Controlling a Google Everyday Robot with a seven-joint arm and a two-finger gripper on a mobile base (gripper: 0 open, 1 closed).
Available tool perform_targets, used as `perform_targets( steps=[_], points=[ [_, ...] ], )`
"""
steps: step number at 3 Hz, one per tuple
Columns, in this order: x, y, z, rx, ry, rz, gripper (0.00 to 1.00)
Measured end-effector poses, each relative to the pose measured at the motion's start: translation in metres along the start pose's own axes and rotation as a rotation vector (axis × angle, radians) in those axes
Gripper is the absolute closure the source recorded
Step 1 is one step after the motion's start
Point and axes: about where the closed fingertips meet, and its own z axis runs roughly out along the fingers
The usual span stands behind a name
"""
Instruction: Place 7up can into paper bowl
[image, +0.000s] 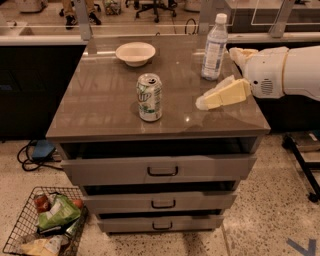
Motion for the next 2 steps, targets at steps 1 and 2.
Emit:
perform_targets(
  steps=[1,2],
  points=[
    [0.0,0.002,0.004,-0.004,-0.008,0.001,0.0],
    [0.002,0.011,0.027,-0.017,-0.054,0.005,0.0]
  ],
)
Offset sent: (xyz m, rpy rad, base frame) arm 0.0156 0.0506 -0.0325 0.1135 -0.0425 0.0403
